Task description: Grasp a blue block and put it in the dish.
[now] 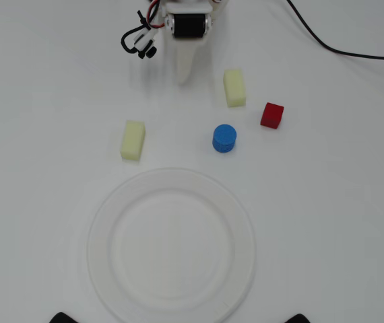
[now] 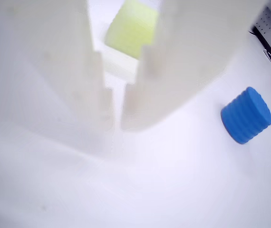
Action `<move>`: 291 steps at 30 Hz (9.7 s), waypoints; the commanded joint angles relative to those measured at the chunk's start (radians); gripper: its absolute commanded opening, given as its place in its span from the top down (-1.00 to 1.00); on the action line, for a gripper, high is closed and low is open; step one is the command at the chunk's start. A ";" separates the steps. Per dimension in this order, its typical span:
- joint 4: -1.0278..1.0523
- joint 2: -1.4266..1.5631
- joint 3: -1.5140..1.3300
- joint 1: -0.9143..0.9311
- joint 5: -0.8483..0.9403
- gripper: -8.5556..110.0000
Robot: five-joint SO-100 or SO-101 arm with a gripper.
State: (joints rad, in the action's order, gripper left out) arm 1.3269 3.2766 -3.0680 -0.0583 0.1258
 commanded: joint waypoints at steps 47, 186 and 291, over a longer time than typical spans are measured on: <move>0.071 -0.301 0.368 -0.043 0.025 0.85; -0.331 -1.578 1.416 0.041 0.083 0.15; -0.048 0.172 -0.121 -0.012 -0.003 0.86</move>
State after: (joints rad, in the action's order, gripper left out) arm 1.2855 3.2797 -3.0726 -0.0798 0.1258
